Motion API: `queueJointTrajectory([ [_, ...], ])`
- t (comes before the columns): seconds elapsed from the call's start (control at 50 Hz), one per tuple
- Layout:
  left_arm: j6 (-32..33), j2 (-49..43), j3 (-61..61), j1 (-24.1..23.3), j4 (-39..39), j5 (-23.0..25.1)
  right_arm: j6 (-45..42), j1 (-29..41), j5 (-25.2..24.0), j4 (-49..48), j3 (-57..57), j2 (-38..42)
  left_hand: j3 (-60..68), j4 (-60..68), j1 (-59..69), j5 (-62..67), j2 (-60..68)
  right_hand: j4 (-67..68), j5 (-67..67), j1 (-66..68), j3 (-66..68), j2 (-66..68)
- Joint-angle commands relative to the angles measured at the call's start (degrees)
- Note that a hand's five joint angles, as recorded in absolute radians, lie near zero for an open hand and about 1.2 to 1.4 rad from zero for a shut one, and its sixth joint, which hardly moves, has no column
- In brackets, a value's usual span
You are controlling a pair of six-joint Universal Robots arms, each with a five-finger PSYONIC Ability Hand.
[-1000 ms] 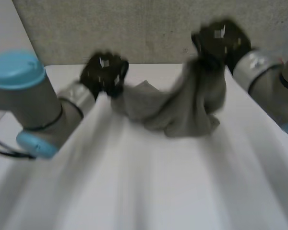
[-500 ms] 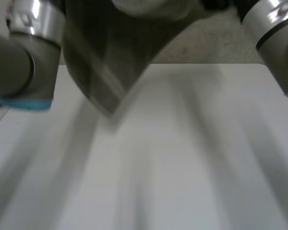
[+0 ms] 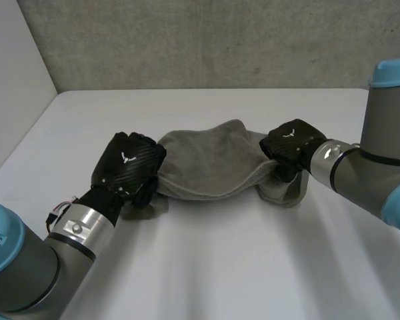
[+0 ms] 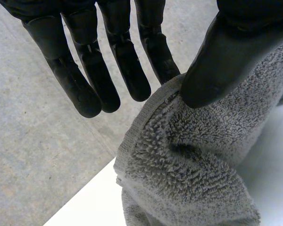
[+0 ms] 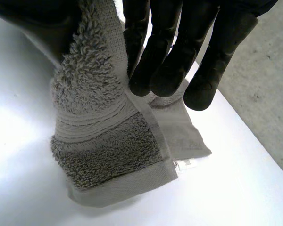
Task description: Fold the towel.
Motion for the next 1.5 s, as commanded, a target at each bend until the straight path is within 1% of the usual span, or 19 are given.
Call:
queueJointTrajectory([
  [0.02, 0.1, 0.1, 1.2, -4.4, -1.8, 0.0, 2.4, -0.4, 1.1, -2.5, 6.4, -4.0, 0.9, 2.5, 2.5, 1.5, 2.5, 3.2, 3.1, 3.6, 3.0, 3.7],
  [0.16, 0.6, 0.1, 1.3, -7.8, -4.9, 0.2, 1.3, -2.1, 2.9, -5.1, 13.0, -5.3, 0.9, 2.5, 2.5, 1.5, 2.5, 3.2, 3.1, 3.6, 3.0, 3.7],
  [0.18, 0.7, 0.0, 1.5, -7.8, -5.6, 0.2, 1.1, -2.6, 2.7, -6.1, 14.2, -5.5, -11.0, -9.5, -9.4, -10.5, -9.4, 3.2, 3.1, 3.6, 3.0, 3.7],
  [0.2, 0.7, 0.0, 1.5, -7.8, -5.6, 0.2, 1.1, -2.6, 2.7, -6.2, 14.2, -5.5, -11.2, -9.6, -9.6, -10.6, -9.6, 3.2, 3.1, 3.6, 3.0, 3.7],
  [0.24, 0.7, -0.2, 3.3, -7.7, -6.3, 0.3, 0.8, -3.1, 2.5, -7.8, 15.2, -5.7, -44.8, -43.2, -43.2, -44.2, -43.2, 3.2, 3.1, 3.6, 3.0, 3.7],
  [0.26, 0.7, -0.2, 3.3, -7.7, -6.3, 0.3, 0.8, -3.1, 2.5, -7.8, 15.2, -5.7, -45.0, -43.4, -43.4, -44.4, -43.4, 3.2, 3.1, 3.6, 3.0, 3.7],
  [0.28, 0.7, -0.3, 4.8, -7.1, -6.5, 0.3, 0.6, -3.4, 2.5, -8.2, 15.2, -5.7, -56.1, -54.6, -54.5, -55.5, -54.5, 3.2, 3.1, 3.6, 3.0, 3.7],
  [0.34, 0.7, -0.3, 7.7, -5.5, -6.8, 0.1, 0.5, -3.6, 2.5, -8.3, 14.7, -5.7, -65.8, -64.2, -64.2, -65.2, -64.2, 3.2, 3.1, 3.6, 3.0, 3.7],
  [0.48, 0.3, -1.1, 12.8, 1.2, -7.1, 0.3, 0.6, -3.0, 2.5, -8.3, 14.5, -5.6, -66.3, -64.8, -64.7, -65.8, -64.7, 3.2, 3.1, 3.6, 3.0, 3.7],
  [0.62, 0.7, -9.5, 20.4, 2.5, -11.1, 4.3, 0.5, -2.9, 2.6, -8.4, 14.6, -5.0, -64.0, -62.4, -62.4, -63.4, -62.4, 3.2, 3.1, 3.6, 3.0, 3.7],
  [0.72, 3.0, -20.0, 30.2, 2.4, -24.4, 9.2, 0.5, -2.9, 2.6, -8.6, 15.2, -4.7, -62.5, -60.9, -60.9, -61.9, -60.9, 3.2, 3.1, 3.6, 3.0, 3.7],
  [0.8, 9.3, -25.6, 37.2, 2.1, -33.3, 9.4, 0.4, -2.9, 2.5, -8.8, 15.4, -4.2, -62.6, -61.1, -61.0, -62.1, -61.0, 3.2, 3.1, 3.6, 3.0, 3.7],
  [0.98, 12.0, -31.9, 46.5, 0.1, -36.9, 9.5, 0.3, -2.9, 2.5, -8.9, 15.3, -3.5, -62.0, -60.4, -60.4, -61.4, -60.4, 3.2, 3.1, 3.6, 3.0, 3.7],
  [1.14, 12.3, -34.1, 50.7, -0.4, -43.0, 9.5, -0.1, -2.9, 2.5, -8.9, 15.4, -3.2, -40.9, -39.4, -39.3, -40.4, -39.3, 3.2, 3.1, 3.6, 3.0, 3.7],
  [1.18, 12.3, -33.9, 50.7, -0.4, -43.9, 9.6, -0.5, -2.9, 2.5, -8.9, 15.4, -3.2, -32.4, -30.8, -30.8, -31.8, -30.8, 3.2, 3.1, 3.6, 3.0, 3.7],
  [1.22, 12.2, -33.3, 50.2, -0.6, -45.0, 9.7, -1.0, -2.9, 2.6, -8.9, 15.2, -3.0, -15.9, -14.4, -14.3, -15.4, -14.3, 3.2, 3.1, 3.6, 3.0, 3.7],
  [1.24, 12.2, -33.3, 50.2, -0.6, -45.0, 9.7, -1.0, -2.9, 2.6, -8.9, 15.2, -3.0, -15.9, -14.3, -14.3, -15.3, -14.3, 3.2, 3.1, 3.6, 3.0, 3.7],
  [1.3, 12.2, -31.1, 48.7, -1.2, -45.5, 10.5, -1.2, -3.0, 2.6, -8.8, 15.0, -3.0, 0.9, 2.5, 2.5, 1.5, 2.5, 3.2, 3.1, 3.6, 3.0, 3.7],
  [1.5, 11.7, -23.3, 42.1, 1.2, -45.5, 15.0, -1.0, -3.3, 2.4, -8.2, 14.9, -4.0, 0.9, 2.5, 2.5, 1.5, 2.5, 3.2, 3.1, 3.6, 3.0, 3.7],
])
